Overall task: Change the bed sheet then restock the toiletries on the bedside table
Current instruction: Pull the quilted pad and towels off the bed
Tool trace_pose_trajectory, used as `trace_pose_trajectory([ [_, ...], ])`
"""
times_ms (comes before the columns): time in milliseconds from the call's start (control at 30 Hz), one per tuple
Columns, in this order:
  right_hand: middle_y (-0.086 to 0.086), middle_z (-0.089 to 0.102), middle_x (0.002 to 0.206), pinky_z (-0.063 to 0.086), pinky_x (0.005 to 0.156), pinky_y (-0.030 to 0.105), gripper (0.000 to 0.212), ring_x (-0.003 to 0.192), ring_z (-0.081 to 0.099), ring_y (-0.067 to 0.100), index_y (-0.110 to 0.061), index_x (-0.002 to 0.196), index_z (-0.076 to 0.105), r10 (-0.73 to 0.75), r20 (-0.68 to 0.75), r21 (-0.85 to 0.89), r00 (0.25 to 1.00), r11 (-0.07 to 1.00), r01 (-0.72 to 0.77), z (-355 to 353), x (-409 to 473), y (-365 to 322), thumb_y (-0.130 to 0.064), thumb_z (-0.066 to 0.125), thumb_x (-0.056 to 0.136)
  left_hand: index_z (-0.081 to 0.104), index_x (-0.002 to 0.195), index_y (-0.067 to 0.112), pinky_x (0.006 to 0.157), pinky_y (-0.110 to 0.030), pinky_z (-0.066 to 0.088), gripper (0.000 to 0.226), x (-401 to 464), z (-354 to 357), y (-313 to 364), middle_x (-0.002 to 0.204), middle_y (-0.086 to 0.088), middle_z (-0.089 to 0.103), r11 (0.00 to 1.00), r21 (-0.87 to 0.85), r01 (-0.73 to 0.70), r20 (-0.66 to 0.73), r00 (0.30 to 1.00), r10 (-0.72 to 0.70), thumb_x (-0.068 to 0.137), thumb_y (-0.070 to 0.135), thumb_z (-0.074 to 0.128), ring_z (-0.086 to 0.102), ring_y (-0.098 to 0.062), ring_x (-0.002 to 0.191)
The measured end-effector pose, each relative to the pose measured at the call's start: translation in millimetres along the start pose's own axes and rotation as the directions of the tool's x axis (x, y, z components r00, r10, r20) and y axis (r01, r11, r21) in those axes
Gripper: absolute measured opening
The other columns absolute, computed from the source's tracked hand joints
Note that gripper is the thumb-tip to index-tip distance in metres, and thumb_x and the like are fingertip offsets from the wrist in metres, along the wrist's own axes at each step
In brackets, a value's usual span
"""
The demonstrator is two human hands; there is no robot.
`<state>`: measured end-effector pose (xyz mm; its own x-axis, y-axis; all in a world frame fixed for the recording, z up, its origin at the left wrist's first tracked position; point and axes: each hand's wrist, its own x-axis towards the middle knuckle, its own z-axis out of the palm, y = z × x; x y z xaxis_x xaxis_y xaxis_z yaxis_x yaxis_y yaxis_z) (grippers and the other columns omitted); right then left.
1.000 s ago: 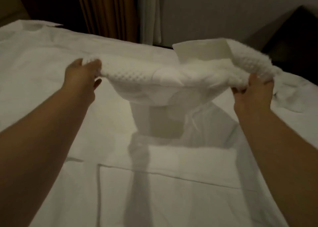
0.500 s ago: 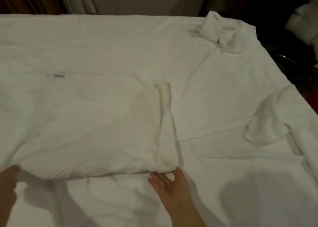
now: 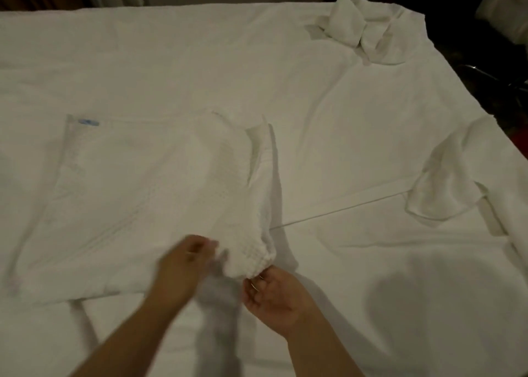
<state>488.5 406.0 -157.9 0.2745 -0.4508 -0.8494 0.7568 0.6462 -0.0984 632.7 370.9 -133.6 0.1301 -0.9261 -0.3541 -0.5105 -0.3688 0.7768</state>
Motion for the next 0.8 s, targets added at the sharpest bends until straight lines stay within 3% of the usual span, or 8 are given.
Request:
trace_pose_trajectory([
  [100, 0.012, 0.068, 0.073, 0.048, 0.070, 0.031, 0.018, 0.075, 0.057, 0.023, 0.001, 0.092, 0.065, -0.035, -0.050, -0.054, 0.998, 0.998, 0.032, -5.7, -0.8, -7.5, -0.001, 0.047, 0.091, 0.063, 0.097, 0.018, 0.076, -0.027, 0.045, 0.014, -0.1, 36.1, 10.5, 0.093, 0.003, 0.065, 0.969, -0.118, 0.215, 0.244, 0.952, -0.182, 0.094, 0.026, 0.053, 0.060, -0.015, 0.088],
  [233, 0.011, 0.069, 0.070, 0.052, 0.060, 0.026, 0.017, 0.071, 0.059, 0.020, 0.001, 0.090, 0.063, -0.095, -0.102, -0.127, 0.990, 0.989, 0.082, -8.6, -2.4, -14.2, 0.005, 0.046, 0.089, 0.049, 0.072, 0.011, 0.061, -0.026, 0.034, 0.022, 9.0, 31.8, 14.3, 0.073, -0.006, 0.051, 0.921, -0.205, 0.333, 0.394, 0.889, -0.234, 0.089, 0.022, 0.059, 0.046, -0.019, 0.070],
  [367, 0.007, 0.057, 0.054, 0.043, 0.040, 0.019, 0.016, 0.048, 0.047, 0.013, -0.004, 0.074, 0.053, -0.165, -0.247, -0.251, 0.955, 0.963, 0.102, -5.9, -6.0, -22.2, 0.005, 0.053, 0.088, 0.046, 0.072, 0.009, 0.060, -0.029, 0.036, 0.023, 12.4, 27.3, 5.1, 0.069, -0.010, 0.050, 0.874, -0.265, 0.408, 0.347, 0.886, -0.309, 0.086, 0.016, 0.063, 0.049, -0.020, 0.063],
  [533, 0.008, 0.050, 0.048, 0.028, 0.034, 0.015, 0.014, 0.031, 0.034, 0.008, -0.001, 0.076, 0.051, -0.295, -0.420, -0.385, 0.858, 0.914, 0.126, -6.9, -4.3, -33.8, 0.007, 0.048, 0.087, 0.046, 0.059, 0.009, 0.048, -0.020, 0.036, 0.028, 5.8, 36.5, 15.8, 0.052, -0.001, 0.046, 0.832, -0.357, 0.424, 0.262, 0.901, -0.347, 0.081, 0.004, 0.062, 0.047, -0.010, 0.051],
  [600, 0.011, 0.053, 0.064, 0.031, 0.040, 0.022, 0.011, 0.044, 0.040, 0.013, -0.005, 0.076, 0.049, -0.464, -0.416, -0.620, 0.782, 0.774, 0.130, -5.4, -6.1, -35.6, 0.002, 0.053, 0.084, 0.046, 0.054, 0.009, 0.041, -0.015, 0.035, 0.032, 0.1, 37.6, 20.1, 0.042, 0.005, 0.045, 0.823, -0.381, 0.422, 0.251, 0.904, -0.347, 0.082, 0.003, 0.062, 0.044, -0.004, 0.041],
  [667, 0.005, 0.053, 0.074, 0.036, 0.056, 0.027, 0.015, 0.064, 0.047, 0.018, -0.011, 0.079, 0.045, -0.710, -0.262, -0.903, 0.654, 0.420, 0.094, 2.4, -11.5, -37.8, -0.007, 0.059, 0.084, 0.047, 0.053, 0.011, 0.049, -0.021, 0.036, 0.033, -2.8, 36.0, 29.0, 0.047, 0.001, 0.047, 0.868, -0.324, 0.377, 0.186, 0.925, -0.332, 0.081, 0.009, 0.065, 0.046, -0.011, 0.048],
  [733, -0.001, 0.050, 0.073, 0.038, 0.062, 0.026, 0.021, 0.072, 0.053, 0.020, -0.016, 0.093, 0.038, -0.828, -0.046, -0.979, 0.560, 0.148, 0.138, 16.1, -22.2, -39.6, -0.014, 0.059, 0.088, 0.046, 0.051, 0.012, 0.057, -0.029, 0.035, 0.036, -1.6, 35.7, 45.3, 0.053, -0.005, 0.049, 0.943, -0.207, 0.260, 0.066, 0.965, -0.252, 0.080, 0.016, 0.066, 0.046, -0.019, 0.055],
  [800, 0.001, 0.054, 0.073, 0.039, 0.056, 0.028, 0.027, 0.071, 0.057, 0.022, -0.021, 0.102, 0.032, -0.856, 0.056, -0.986, 0.514, 0.033, 0.162, 20.9, -26.7, -41.5, -0.016, 0.056, 0.091, 0.043, 0.047, 0.012, 0.054, -0.030, 0.031, 0.039, -2.1, 37.9, 68.4, 0.050, -0.002, 0.046, 0.984, -0.107, 0.145, -0.053, 0.987, -0.151, 0.079, 0.018, 0.065, 0.042, -0.017, 0.050],
])
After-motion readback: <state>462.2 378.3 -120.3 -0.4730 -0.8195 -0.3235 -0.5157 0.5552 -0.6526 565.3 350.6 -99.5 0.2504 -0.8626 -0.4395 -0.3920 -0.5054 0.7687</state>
